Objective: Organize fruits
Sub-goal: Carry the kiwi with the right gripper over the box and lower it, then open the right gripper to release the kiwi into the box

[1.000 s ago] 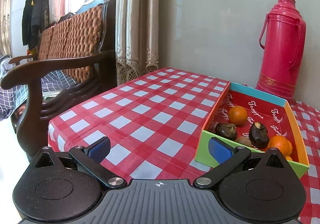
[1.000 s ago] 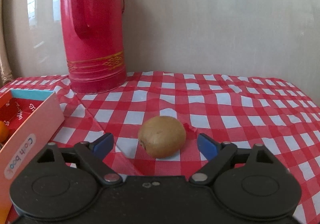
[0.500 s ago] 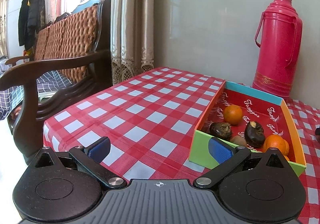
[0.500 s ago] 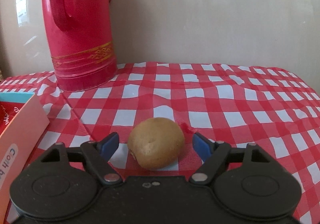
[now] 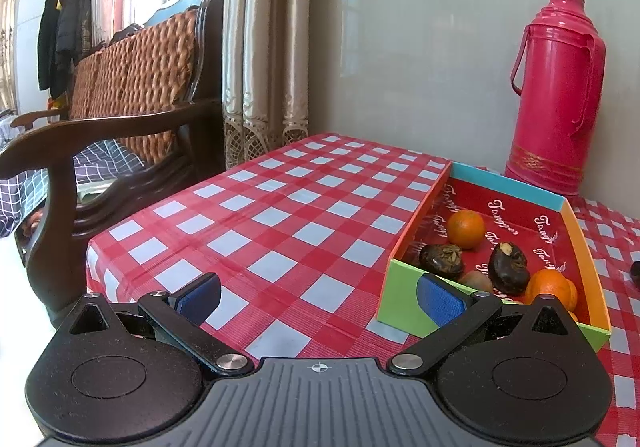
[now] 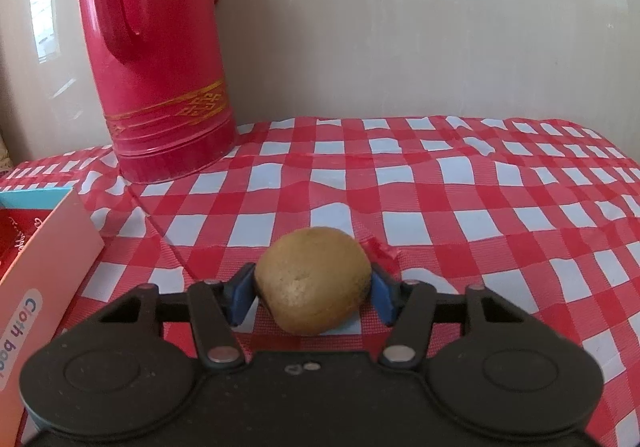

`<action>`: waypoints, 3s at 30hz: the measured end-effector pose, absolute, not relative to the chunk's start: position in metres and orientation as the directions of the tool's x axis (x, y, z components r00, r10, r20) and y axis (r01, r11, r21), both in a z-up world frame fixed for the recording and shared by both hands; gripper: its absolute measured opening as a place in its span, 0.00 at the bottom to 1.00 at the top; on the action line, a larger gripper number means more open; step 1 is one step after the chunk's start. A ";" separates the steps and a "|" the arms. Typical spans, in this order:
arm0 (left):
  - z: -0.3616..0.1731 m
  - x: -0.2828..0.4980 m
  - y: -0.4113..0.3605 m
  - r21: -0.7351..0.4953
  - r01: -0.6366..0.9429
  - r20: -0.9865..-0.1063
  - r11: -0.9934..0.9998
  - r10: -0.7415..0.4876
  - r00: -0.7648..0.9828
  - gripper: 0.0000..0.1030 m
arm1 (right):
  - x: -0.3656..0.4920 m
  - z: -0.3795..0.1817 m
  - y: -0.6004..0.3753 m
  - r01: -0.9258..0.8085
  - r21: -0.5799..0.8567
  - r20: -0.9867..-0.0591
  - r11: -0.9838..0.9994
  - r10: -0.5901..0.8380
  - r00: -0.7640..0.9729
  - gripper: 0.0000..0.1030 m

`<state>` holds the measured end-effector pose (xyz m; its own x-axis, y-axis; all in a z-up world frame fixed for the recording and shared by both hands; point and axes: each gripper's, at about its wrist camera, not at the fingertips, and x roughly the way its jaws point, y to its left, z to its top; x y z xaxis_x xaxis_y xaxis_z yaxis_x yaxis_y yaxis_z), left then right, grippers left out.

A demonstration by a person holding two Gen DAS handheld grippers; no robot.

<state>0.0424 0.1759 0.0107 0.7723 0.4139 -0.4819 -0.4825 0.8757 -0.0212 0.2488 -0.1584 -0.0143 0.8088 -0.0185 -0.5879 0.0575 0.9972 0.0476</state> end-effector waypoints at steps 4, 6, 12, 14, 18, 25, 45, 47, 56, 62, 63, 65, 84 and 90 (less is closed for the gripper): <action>0.011 0.042 0.176 -0.026 -0.484 -0.482 0.875 0.413 0.773 1.00 | 0.243 -0.013 -0.155 0.039 0.034 -0.580 0.999 -0.012 0.815 0.49; 0.011 0.042 0.176 -0.025 -0.484 -0.481 0.875 0.413 0.773 1.00 | 0.240 -0.011 -0.152 0.025 0.032 -0.574 0.999 -0.002 0.819 0.49; 0.011 0.041 0.175 -0.025 -0.484 -0.480 0.875 0.414 0.774 1.00 | 0.227 -0.006 -0.140 -0.036 0.025 -0.551 0.999 0.044 0.834 0.48; 0.011 0.041 0.175 -0.024 -0.484 -0.479 0.875 0.415 0.774 1.00 | 0.224 -0.003 -0.137 -0.057 0.027 -0.540 0.998 0.063 0.839 0.48; 0.011 0.040 0.175 -0.023 -0.487 -0.477 0.873 0.419 0.773 1.00 | 0.218 -0.001 -0.130 -0.088 0.024 -0.528 0.996 0.087 0.845 0.48; 0.012 0.035 0.179 -0.041 -0.509 -0.481 0.860 0.430 0.764 1.00 | 0.206 0.008 -0.121 -0.145 0.025 -0.485 0.989 0.139 0.864 0.48; 0.006 0.019 0.209 -0.089 -0.573 -0.513 0.815 0.455 0.728 1.00 | 0.153 0.033 -0.041 -0.403 -0.026 -0.378 0.915 0.365 0.851 0.48; 0.006 0.019 0.211 -0.085 -0.578 -0.517 0.812 0.460 0.722 1.00 | 0.148 0.034 -0.033 -0.431 -0.030 -0.377 0.902 0.389 0.841 0.49; 0.005 0.014 0.215 -0.085 -0.582 -0.515 0.809 0.464 0.721 1.00 | 0.142 0.030 0.003 -0.501 -0.066 -0.409 0.863 0.435 0.802 0.48; 0.005 0.012 0.220 -0.097 -0.588 -0.516 0.803 0.465 0.720 1.00 | 0.145 0.029 0.021 -0.527 -0.077 -0.423 0.847 0.451 0.786 0.48; 0.005 0.012 0.221 -0.098 -0.589 -0.516 0.803 0.465 0.719 1.00 | 0.145 0.028 0.023 -0.532 -0.078 -0.425 0.843 0.455 0.783 0.48; 0.004 0.011 0.222 -0.100 -0.592 -0.517 0.800 0.467 0.718 1.00 | 0.144 0.027 0.030 -0.549 -0.074 -0.434 0.832 0.469 0.769 0.48; 0.001 0.005 0.237 -0.130 -0.611 -0.527 0.781 0.468 0.710 1.00 | 0.144 0.017 0.082 -0.639 -0.059 -0.532 0.767 0.518 0.670 0.48; 0.000 0.003 0.242 -0.147 -0.615 -0.529 0.775 0.464 0.711 1.00 | 0.148 0.019 0.092 -0.623 -0.090 -0.575 0.777 0.470 0.670 0.49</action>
